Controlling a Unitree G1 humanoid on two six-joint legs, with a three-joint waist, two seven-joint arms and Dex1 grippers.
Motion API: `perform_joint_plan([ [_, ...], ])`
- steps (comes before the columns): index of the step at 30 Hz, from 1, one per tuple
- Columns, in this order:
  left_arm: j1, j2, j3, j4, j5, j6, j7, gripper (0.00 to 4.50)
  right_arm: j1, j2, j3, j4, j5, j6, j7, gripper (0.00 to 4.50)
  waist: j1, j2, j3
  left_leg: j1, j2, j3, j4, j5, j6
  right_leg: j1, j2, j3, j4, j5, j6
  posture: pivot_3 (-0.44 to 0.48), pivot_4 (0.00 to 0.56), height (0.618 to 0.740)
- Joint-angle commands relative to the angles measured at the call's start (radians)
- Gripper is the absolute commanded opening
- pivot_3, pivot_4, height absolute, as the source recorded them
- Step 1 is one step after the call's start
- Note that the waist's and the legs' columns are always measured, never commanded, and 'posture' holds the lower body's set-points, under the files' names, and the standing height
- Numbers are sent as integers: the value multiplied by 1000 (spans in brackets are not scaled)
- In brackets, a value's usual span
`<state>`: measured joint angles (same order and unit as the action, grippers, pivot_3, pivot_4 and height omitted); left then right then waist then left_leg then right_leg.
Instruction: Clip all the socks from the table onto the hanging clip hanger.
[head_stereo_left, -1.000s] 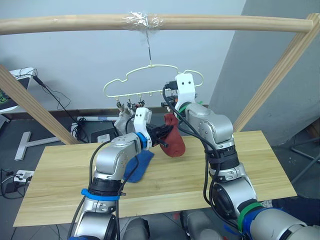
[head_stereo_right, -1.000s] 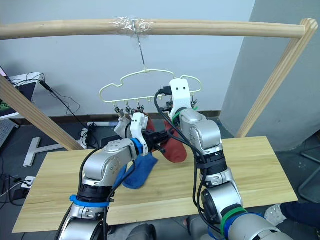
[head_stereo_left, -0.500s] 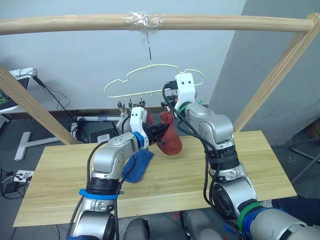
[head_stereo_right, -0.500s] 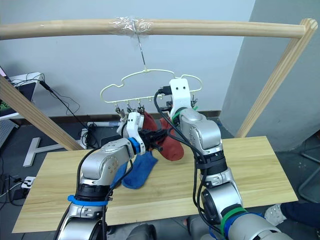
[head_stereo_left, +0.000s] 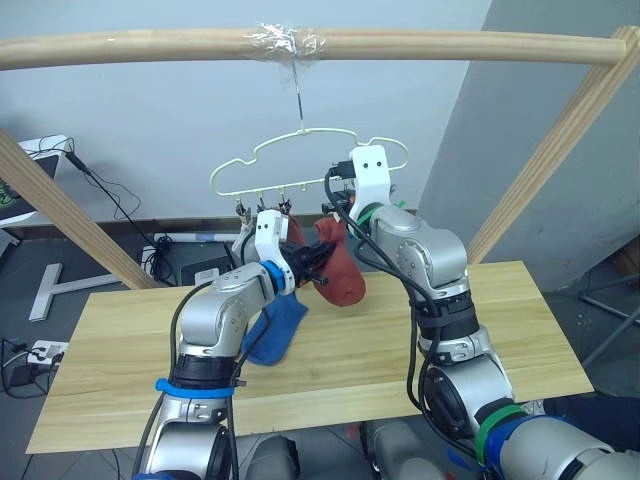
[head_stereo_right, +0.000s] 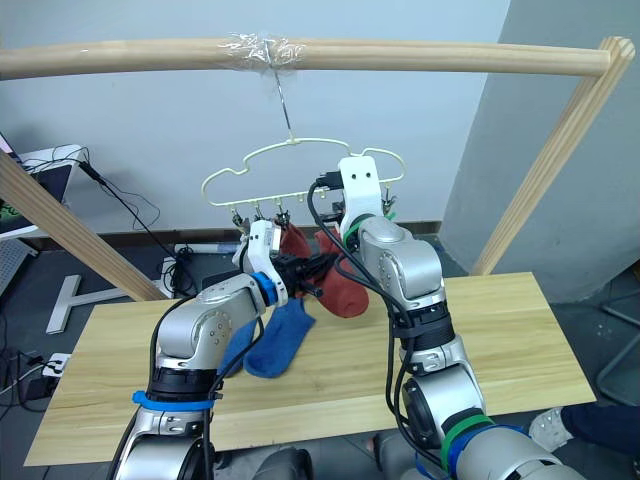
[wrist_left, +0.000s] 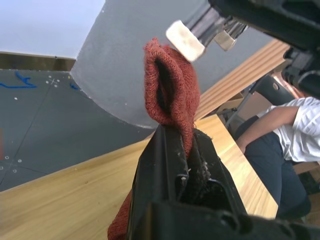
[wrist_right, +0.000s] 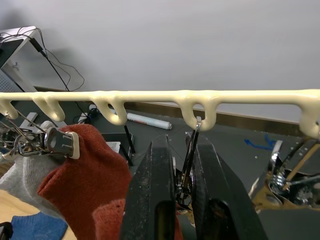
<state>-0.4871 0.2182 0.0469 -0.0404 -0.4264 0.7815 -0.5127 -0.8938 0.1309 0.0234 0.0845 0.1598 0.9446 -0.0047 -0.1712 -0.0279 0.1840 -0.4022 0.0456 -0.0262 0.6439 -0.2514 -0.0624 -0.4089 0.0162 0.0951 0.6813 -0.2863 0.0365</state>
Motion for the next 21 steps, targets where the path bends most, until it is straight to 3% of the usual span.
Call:
perform_joint_plan([
  [1,-28,-11,6,-17,-20,-13,5,32,-18,20,2,-49,9,-5,-2,70,0,0,0,0,0,0,0,0,0,0,0,0,0,0,0,-179,167,740],
  [15,-60,-30,21,4,-44,-16,17,32,-13,20,-2,-55,14,9,-3,70,-1,0,0,0,0,0,0,0,0,0,0,0,0,0,0,-187,170,740],
  [21,-56,-24,21,2,-49,-16,22,0,-15,19,1,-55,18,27,-1,2188,-1,0,0,0,0,0,0,0,0,0,0,0,0,0,0,-187,170,740],
])
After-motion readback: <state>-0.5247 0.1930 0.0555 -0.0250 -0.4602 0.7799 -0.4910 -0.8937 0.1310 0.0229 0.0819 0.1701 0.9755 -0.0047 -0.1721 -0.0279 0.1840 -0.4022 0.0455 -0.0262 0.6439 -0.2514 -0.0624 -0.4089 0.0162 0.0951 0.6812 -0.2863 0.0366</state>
